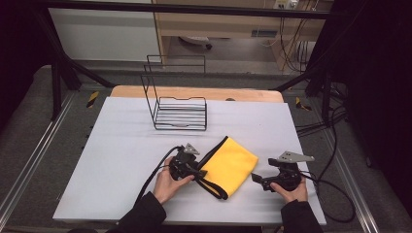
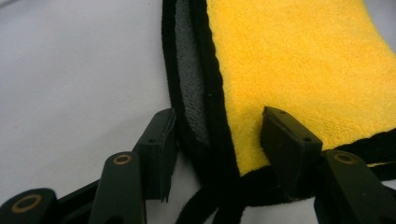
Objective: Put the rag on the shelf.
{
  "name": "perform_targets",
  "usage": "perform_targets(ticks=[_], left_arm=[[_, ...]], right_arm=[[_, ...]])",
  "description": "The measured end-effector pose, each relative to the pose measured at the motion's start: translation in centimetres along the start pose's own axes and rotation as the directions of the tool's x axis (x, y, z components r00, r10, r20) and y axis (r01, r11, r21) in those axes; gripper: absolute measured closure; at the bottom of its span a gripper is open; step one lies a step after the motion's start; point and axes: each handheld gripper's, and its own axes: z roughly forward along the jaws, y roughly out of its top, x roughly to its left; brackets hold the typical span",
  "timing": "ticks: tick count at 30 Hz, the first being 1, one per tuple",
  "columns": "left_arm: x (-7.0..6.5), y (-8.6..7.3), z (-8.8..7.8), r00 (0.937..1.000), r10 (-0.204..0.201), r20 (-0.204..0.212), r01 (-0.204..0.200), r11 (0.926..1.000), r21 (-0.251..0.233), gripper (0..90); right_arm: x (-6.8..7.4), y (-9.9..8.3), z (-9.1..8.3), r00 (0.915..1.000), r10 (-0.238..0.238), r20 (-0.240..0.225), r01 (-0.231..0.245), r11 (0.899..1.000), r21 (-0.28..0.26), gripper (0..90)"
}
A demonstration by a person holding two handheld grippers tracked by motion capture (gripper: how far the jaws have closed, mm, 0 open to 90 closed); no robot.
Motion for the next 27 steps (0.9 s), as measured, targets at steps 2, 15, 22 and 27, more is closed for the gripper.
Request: perform_targets(ticks=[2,15,22,27], left_arm=[[-0.1,0.0,0.1,1.0,-0.001,-0.006,0.001,1.0,0.0,45.8],[-1.1,0.1,0.1,0.9994,-0.006,0.034,0.005,0.9999,0.009,72.3],[-1.5,0.3,-0.3,0.9999,0.006,0.013,-0.006,1.0,0.001,76.7],[-1.7,0.5,-1.0,0.9999,0.01,0.004,-0.01,0.9999,0.0,78.2]], right_arm=[[0.0,0.0,0.0,1.0,-0.004,-0.002,0.004,1.0,-0.002,1.7],[0.0,0.1,0.1,1.0,-0.007,-0.004,0.007,1.0,-0.005,1.7],[0.1,0.2,0.1,1.0,-0.004,-0.007,0.004,1.0,-0.005,1.7],[0.2,0.2,0.2,0.9999,-0.01,-0.01,0.01,1.0,-0.005,1.8]])
